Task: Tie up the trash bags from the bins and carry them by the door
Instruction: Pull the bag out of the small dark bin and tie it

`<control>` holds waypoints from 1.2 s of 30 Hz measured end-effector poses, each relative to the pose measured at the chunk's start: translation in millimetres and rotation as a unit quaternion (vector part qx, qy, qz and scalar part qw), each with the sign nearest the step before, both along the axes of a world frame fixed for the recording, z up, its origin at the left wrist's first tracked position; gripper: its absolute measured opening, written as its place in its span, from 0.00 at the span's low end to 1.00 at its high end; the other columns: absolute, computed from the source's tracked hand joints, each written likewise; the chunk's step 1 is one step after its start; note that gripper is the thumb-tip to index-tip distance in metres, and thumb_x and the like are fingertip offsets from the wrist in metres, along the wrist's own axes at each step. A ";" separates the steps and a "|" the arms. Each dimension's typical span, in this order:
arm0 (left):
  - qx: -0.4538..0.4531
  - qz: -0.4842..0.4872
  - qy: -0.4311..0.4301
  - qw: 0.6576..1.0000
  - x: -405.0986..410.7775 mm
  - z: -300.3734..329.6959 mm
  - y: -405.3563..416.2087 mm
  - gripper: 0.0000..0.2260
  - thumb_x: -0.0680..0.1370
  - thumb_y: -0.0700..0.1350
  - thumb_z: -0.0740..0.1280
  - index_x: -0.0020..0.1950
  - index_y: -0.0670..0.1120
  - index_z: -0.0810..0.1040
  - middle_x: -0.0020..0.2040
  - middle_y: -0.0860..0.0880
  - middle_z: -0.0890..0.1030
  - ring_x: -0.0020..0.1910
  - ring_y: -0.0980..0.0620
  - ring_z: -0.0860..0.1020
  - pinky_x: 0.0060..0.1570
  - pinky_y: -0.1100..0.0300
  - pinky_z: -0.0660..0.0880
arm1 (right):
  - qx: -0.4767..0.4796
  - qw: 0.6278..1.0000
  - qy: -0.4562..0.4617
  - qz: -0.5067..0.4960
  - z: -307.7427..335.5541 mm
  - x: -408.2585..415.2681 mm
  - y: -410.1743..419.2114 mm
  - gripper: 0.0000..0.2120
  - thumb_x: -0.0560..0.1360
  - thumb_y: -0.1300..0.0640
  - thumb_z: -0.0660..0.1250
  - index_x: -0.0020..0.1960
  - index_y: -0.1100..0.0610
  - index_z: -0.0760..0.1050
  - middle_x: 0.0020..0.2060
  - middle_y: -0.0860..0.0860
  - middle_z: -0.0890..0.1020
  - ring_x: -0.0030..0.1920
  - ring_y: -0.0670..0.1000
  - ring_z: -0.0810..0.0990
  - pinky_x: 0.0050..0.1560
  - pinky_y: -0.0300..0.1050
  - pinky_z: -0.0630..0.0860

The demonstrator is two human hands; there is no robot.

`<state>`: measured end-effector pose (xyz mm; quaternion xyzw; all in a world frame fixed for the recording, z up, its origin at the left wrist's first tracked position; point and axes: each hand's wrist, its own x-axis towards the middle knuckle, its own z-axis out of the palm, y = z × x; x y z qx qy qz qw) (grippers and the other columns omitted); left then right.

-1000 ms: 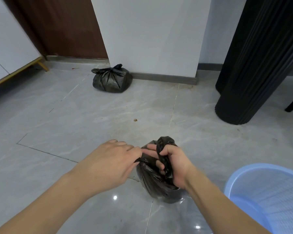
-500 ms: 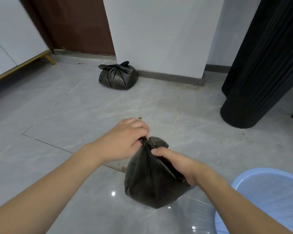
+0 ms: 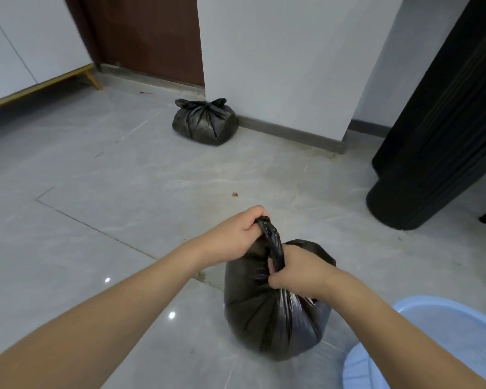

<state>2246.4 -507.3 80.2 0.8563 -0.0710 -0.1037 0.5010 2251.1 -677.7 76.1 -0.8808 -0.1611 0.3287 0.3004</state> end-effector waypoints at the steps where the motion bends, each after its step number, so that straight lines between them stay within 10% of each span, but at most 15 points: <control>1: 0.024 0.002 -0.009 1.000 -0.6 -2.6 -1.6 0.07 0.81 0.41 0.57 0.48 0.51 0.71 0.45 0.51 0.81 0.47 0.50 0.78 0.53 0.50 0.74 | -0.013 1.000 -0.002 0.015 -0.3 0.7 -2.3 0.06 0.65 0.58 0.66 0.41 0.52 0.78 0.35 0.45 0.81 0.37 0.46 0.79 0.41 0.41 0.75; 6: 0.074 -0.005 -0.021 0.997 0.4 -8.6 -14.3 0.07 0.81 0.44 0.56 0.49 0.55 0.69 0.39 0.48 0.79 0.32 0.52 0.71 0.35 0.55 0.69 | -0.020 1.000 0.003 -0.023 0.2 4.1 -13.5 0.08 0.66 0.55 0.66 0.40 0.51 0.84 0.41 0.49 0.85 0.46 0.48 0.81 0.54 0.48 0.76; 12: 0.040 0.052 -0.025 0.998 5.0 -9.8 -23.2 0.07 0.82 0.47 0.55 0.45 0.54 0.69 0.37 0.49 0.78 0.32 0.53 0.73 0.35 0.55 0.70 | -0.028 0.982 -0.130 -0.134 7.5 4.9 -19.7 0.09 0.71 0.56 0.65 0.34 0.58 0.72 0.27 0.49 0.75 0.33 0.52 0.73 0.31 0.43 0.66; 20: 0.019 0.069 -0.026 0.997 6.2 -2.8 -26.0 0.07 0.79 0.45 0.59 0.43 0.53 0.73 0.30 0.58 0.74 0.28 0.60 0.70 0.33 0.58 0.65 | -0.111 0.885 -0.437 -0.113 10.6 -33.0 -25.6 0.05 0.72 0.59 0.66 0.47 0.56 0.73 0.50 0.52 0.70 0.27 0.54 0.68 0.25 0.44 0.65; 26: 0.029 0.052 0.002 0.998 -1.7 0.3 -26.8 0.06 0.79 0.43 0.60 0.46 0.49 0.75 0.43 0.45 0.81 0.39 0.50 0.77 0.43 0.50 0.75 | -0.124 0.907 -0.383 -0.121 0.3 -30.3 -35.9 0.12 0.74 0.56 0.64 0.57 0.53 0.75 0.66 0.49 0.69 0.38 0.56 0.80 0.34 0.45 0.73; 31: 0.016 0.065 -0.007 0.998 -4.8 -6.6 -29.1 0.06 0.79 0.42 0.60 0.45 0.49 0.75 0.41 0.47 0.80 0.39 0.52 0.76 0.44 0.50 0.74 | -0.057 0.949 -0.270 -0.152 -6.1 -17.0 -42.2 0.03 0.70 0.54 0.62 0.42 0.51 0.73 0.34 0.49 0.77 0.39 0.56 0.77 0.36 0.45 0.68; 36: -0.063 0.067 0.014 0.996 -2.9 -16.9 -32.0 0.08 0.80 0.40 0.58 0.50 0.48 0.76 0.49 0.50 0.81 0.50 0.51 0.78 0.53 0.55 0.73 | -0.048 0.960 -0.256 -0.101 -11.3 -18.0 -48.1 0.08 0.71 0.52 0.62 0.50 0.47 0.74 0.35 0.48 0.78 0.40 0.54 0.77 0.36 0.45 0.69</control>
